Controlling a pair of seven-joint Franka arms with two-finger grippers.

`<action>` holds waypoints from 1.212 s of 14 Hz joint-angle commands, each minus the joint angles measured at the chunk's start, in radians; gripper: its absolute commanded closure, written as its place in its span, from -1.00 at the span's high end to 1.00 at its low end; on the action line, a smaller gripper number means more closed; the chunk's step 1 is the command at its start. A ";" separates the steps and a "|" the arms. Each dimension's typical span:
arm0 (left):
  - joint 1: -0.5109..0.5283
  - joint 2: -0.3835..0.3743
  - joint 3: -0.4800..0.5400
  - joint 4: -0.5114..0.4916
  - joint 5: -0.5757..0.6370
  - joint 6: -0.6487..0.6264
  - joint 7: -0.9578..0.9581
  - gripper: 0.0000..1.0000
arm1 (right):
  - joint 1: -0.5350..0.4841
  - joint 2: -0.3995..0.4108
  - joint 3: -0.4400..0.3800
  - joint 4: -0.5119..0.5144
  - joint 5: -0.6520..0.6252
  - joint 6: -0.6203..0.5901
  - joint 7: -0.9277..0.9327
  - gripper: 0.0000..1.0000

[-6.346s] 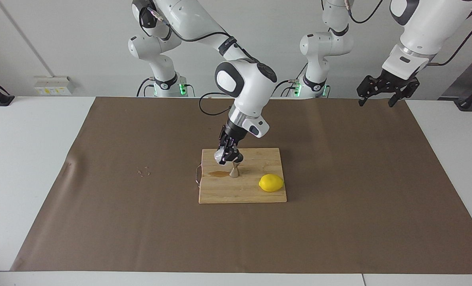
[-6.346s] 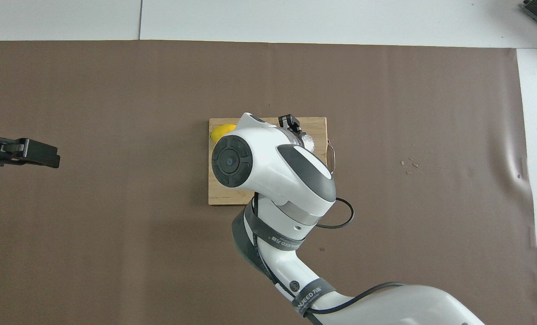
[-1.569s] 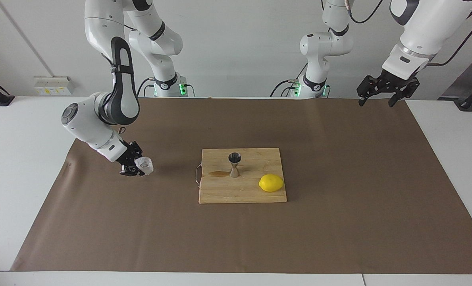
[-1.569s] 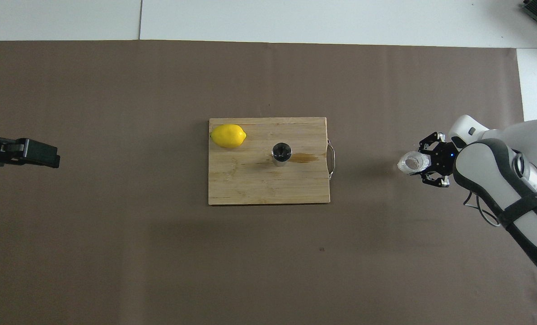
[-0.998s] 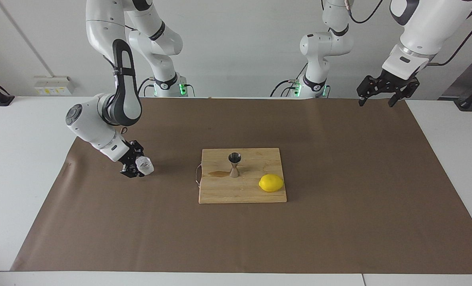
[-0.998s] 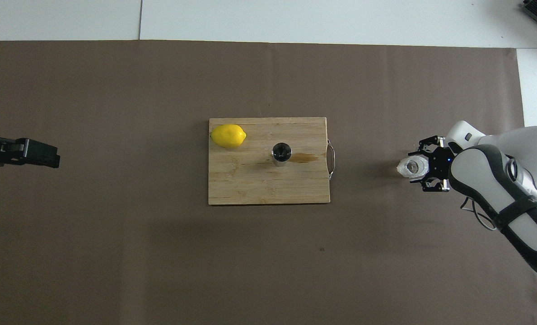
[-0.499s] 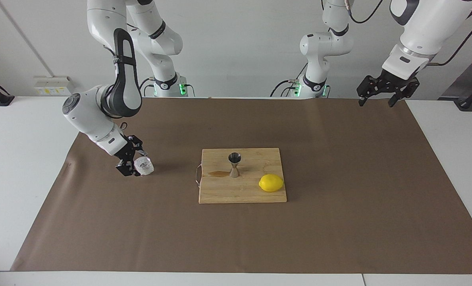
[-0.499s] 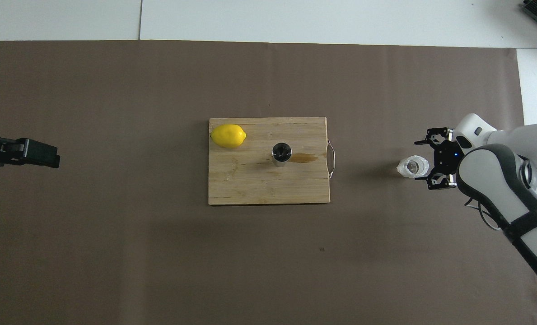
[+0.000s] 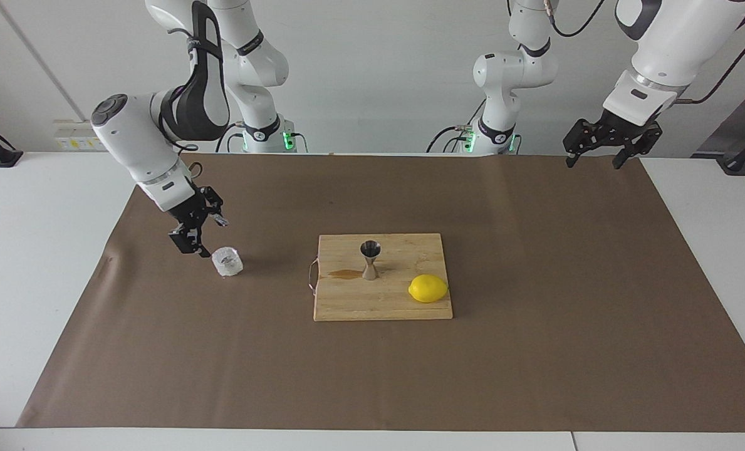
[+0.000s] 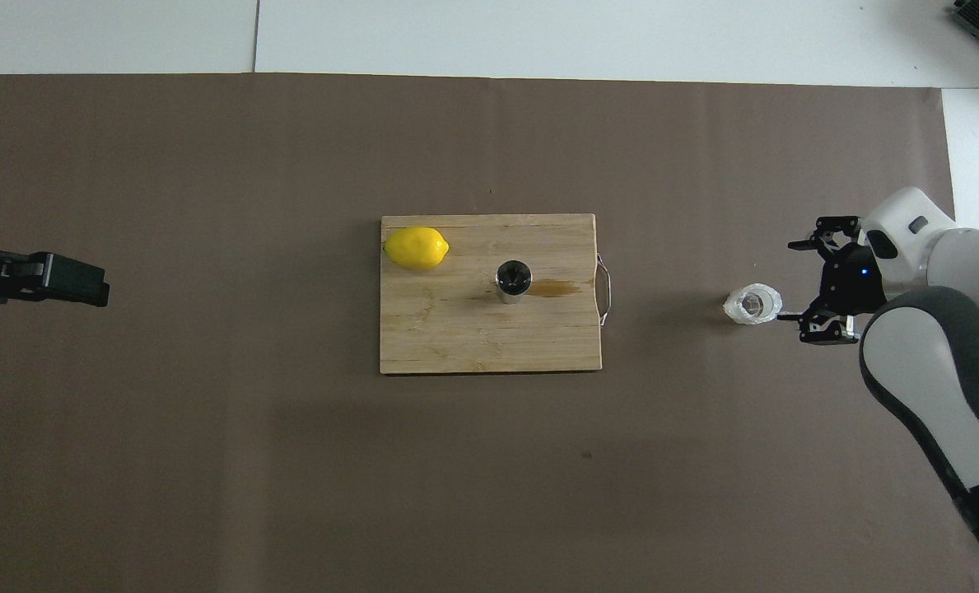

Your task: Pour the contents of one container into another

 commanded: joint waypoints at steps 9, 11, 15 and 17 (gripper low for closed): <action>0.013 -0.030 -0.006 -0.031 -0.013 -0.003 -0.004 1.00 | 0.138 0.007 0.007 0.331 -0.315 -0.351 1.260 1.00; 0.013 -0.030 -0.006 -0.029 -0.013 -0.003 -0.006 1.00 | 0.148 0.024 0.007 0.416 -0.315 -0.420 1.438 1.00; 0.013 -0.030 -0.005 -0.031 -0.013 -0.003 -0.004 1.00 | 0.149 0.024 0.007 0.468 -0.305 -0.493 1.827 1.00; 0.013 -0.030 -0.005 -0.031 -0.013 -0.003 -0.004 1.00 | 0.171 0.017 0.007 0.480 -0.311 -0.533 1.916 1.00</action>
